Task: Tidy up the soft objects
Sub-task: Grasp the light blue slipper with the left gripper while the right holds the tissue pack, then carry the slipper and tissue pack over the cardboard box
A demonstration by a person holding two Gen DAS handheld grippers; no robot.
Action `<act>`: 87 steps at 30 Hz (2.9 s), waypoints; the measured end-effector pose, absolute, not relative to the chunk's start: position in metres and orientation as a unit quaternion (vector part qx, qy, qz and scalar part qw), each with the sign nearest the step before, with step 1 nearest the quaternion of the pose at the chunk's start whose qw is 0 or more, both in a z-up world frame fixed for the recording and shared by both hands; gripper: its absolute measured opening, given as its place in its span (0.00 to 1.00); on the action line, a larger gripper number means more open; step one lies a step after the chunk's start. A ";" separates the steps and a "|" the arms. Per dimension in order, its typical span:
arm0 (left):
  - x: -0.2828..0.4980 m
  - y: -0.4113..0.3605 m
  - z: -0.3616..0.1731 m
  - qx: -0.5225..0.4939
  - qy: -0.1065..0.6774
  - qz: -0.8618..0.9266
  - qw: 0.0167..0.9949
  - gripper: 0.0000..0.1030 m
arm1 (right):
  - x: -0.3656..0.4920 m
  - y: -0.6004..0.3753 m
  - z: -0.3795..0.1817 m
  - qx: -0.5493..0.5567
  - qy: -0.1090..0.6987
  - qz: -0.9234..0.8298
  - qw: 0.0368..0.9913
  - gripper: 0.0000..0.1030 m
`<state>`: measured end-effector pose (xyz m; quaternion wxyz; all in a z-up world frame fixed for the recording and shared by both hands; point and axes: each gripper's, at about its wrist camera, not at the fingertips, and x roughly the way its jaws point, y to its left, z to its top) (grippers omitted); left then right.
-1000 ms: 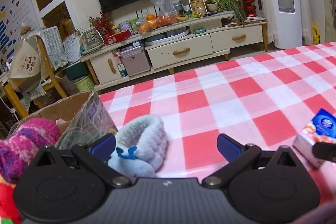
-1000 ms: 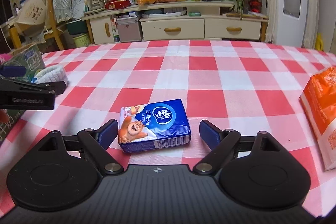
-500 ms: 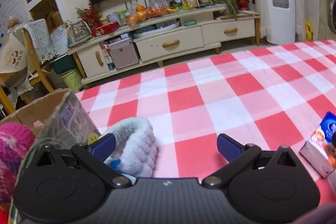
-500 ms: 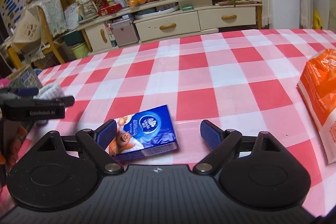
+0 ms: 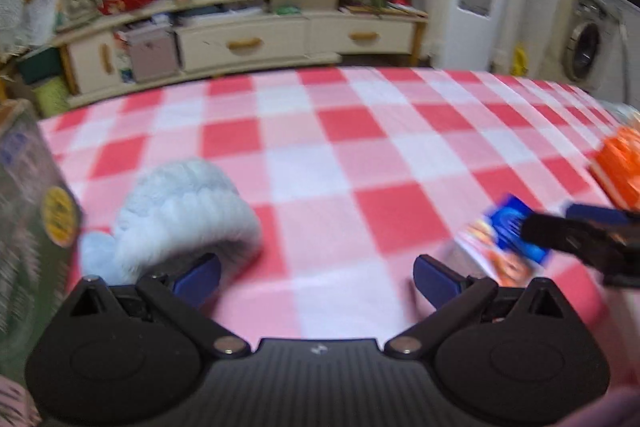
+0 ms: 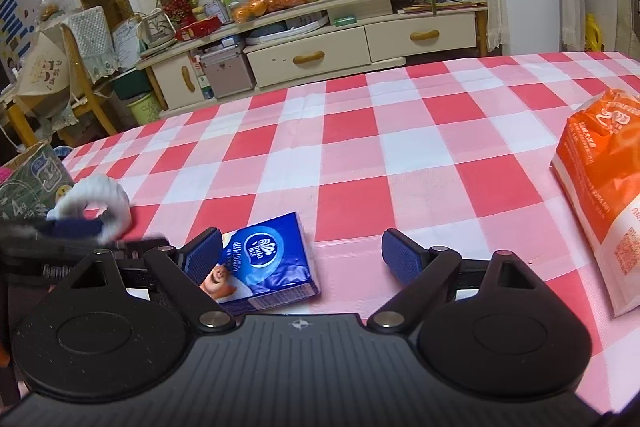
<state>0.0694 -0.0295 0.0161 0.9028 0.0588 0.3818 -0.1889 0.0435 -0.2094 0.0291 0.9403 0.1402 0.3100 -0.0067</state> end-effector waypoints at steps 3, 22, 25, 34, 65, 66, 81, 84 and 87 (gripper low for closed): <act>0.057 -0.039 0.018 0.062 0.393 -0.226 0.889 0.99 | 0.044 -0.212 0.028 0.143 0.311 -0.011 0.939 1.00; 0.082 -0.008 0.037 0.151 0.293 -0.069 0.942 0.99 | 0.045 -0.215 0.029 0.148 0.310 0.000 0.939 1.00; 0.089 -0.007 0.033 0.151 0.298 -0.066 0.940 0.99 | 0.046 -0.214 0.028 0.145 0.313 0.001 0.939 1.00; 0.092 -0.009 0.021 0.160 0.322 -0.064 0.931 0.92 | 0.050 -0.210 0.024 0.142 0.326 0.028 0.934 1.00; 0.071 -0.009 0.036 0.116 0.309 -0.064 0.942 0.28 | 0.051 -0.198 0.024 0.083 0.300 0.062 0.948 0.61; 0.069 -0.009 0.036 0.113 0.310 -0.067 0.942 0.28 | 0.051 -0.199 0.024 0.084 0.299 0.062 0.949 0.59; 0.041 -0.010 0.043 0.066 0.327 -0.118 0.935 0.27 | 0.046 -0.200 0.025 0.071 0.290 0.056 0.953 0.49; 0.035 -0.011 0.044 0.063 0.333 -0.131 0.932 0.27 | 0.046 -0.199 0.025 0.073 0.292 0.065 0.951 0.51; 0.033 -0.012 0.044 0.068 0.339 -0.135 0.929 0.27 | 0.045 -0.197 0.023 0.077 0.297 0.070 0.949 0.87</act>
